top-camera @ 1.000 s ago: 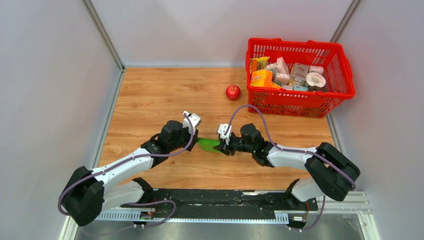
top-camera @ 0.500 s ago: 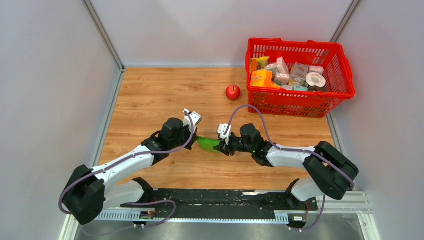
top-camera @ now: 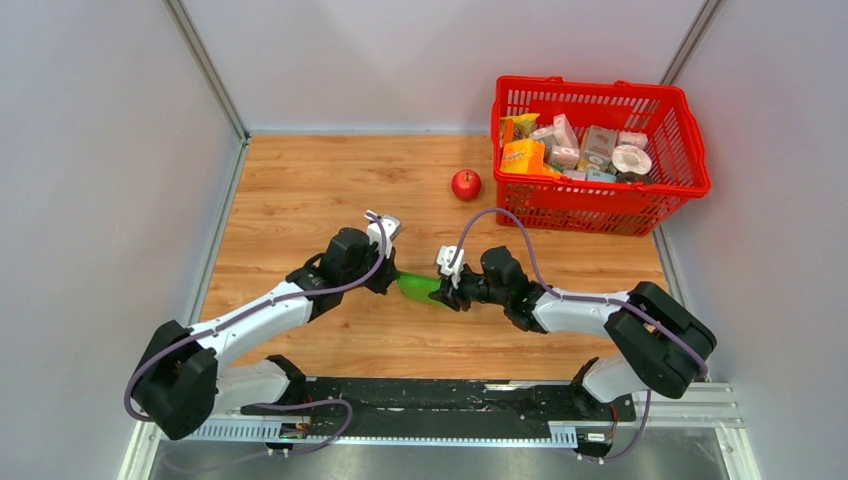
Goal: Fold the paper box
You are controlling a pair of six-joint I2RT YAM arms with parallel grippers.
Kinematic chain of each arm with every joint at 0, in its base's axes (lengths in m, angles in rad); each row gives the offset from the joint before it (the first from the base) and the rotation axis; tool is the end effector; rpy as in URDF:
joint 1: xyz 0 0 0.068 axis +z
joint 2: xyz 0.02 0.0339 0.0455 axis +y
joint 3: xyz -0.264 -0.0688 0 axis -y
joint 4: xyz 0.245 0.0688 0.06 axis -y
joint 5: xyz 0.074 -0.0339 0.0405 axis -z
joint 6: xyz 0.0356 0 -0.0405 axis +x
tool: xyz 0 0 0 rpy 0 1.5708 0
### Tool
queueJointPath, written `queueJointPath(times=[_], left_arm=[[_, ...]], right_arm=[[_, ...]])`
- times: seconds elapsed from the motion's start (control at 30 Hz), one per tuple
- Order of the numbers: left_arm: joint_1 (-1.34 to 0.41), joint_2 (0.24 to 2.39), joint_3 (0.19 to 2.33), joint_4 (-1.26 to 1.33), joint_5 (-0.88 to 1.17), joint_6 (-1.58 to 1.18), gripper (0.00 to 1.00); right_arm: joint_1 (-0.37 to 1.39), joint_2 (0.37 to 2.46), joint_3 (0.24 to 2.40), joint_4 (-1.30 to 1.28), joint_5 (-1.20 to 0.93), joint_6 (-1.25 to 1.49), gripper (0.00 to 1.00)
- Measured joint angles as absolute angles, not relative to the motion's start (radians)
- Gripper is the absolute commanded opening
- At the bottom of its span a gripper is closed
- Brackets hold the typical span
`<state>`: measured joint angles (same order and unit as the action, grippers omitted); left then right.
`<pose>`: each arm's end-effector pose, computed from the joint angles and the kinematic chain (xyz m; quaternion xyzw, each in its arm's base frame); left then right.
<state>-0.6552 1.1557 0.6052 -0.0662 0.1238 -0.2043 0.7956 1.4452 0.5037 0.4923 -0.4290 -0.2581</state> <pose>0.1899 -0.1515 0.2148 0.2259 0.8579 -0.2409 0.3937 0.1822 0.2071 0.1665 -0.5139 0.6583 0.3118 0.4532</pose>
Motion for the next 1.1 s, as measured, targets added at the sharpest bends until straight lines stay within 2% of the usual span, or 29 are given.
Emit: queueJointPath(times=[0.4, 1.1], left_arm=[[-0.657, 1.180, 0.614, -0.047, 0.086, -0.318, 0.00], [-0.731, 1.139, 0.518, 0.093, -0.058, -0.337, 0.00]], right_arm=[[0.794, 1.447, 0.504, 0.493, -0.426, -0.236, 0.13], [0.793, 1.450, 0.504, 0.499, -0.419, -0.232, 0.15]])
